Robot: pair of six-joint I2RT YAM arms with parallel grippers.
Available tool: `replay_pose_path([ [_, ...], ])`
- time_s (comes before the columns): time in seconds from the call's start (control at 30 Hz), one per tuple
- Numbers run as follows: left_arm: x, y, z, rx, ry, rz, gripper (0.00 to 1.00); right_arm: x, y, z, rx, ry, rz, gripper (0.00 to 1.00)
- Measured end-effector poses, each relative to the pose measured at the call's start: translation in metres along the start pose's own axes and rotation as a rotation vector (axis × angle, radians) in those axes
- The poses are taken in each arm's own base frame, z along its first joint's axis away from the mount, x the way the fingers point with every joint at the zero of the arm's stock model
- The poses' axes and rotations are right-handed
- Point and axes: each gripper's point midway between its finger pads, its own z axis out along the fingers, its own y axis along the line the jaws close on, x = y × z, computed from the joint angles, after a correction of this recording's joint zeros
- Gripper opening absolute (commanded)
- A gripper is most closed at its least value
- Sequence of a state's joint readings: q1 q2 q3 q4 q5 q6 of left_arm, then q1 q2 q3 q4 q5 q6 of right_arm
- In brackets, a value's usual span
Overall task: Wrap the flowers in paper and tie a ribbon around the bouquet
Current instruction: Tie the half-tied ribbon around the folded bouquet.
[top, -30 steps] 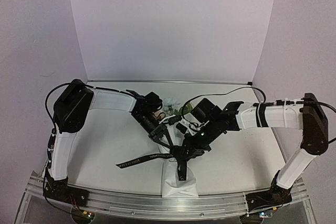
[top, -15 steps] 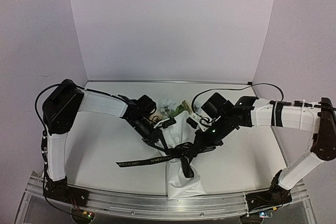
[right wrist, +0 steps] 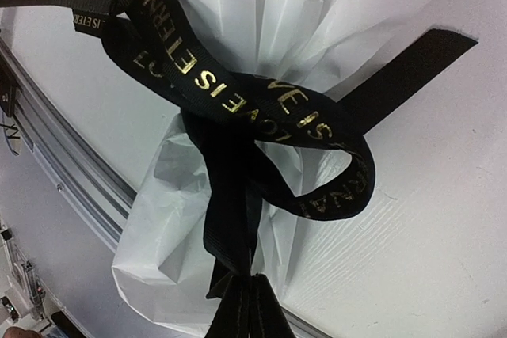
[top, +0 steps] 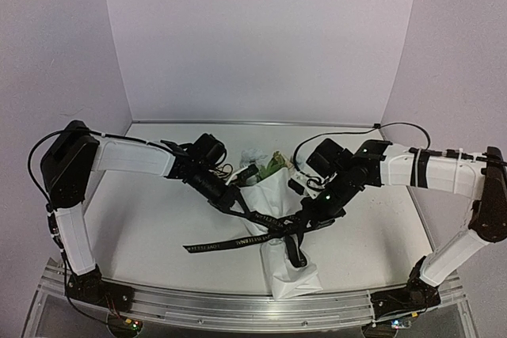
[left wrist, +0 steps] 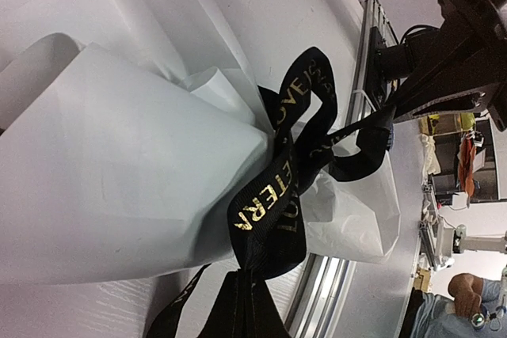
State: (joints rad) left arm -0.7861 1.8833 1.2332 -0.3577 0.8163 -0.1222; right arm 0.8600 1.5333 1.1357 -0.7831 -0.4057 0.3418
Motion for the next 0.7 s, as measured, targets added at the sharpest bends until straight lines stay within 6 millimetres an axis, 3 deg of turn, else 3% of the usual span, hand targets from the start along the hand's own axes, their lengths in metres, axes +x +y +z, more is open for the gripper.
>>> replay_pose_path([
  [0.37, 0.016, 0.010, -0.002, -0.053, -0.020, -0.028, 0.00, -0.019, -0.010, -0.021, 0.029, -0.029, 0.078, 0.00],
  [0.7, 0.013, 0.013, -0.002, -0.066, -0.037, -0.035, 0.00, -0.013, -0.034, 0.004, 0.061, 0.027, 0.189, 0.04],
])
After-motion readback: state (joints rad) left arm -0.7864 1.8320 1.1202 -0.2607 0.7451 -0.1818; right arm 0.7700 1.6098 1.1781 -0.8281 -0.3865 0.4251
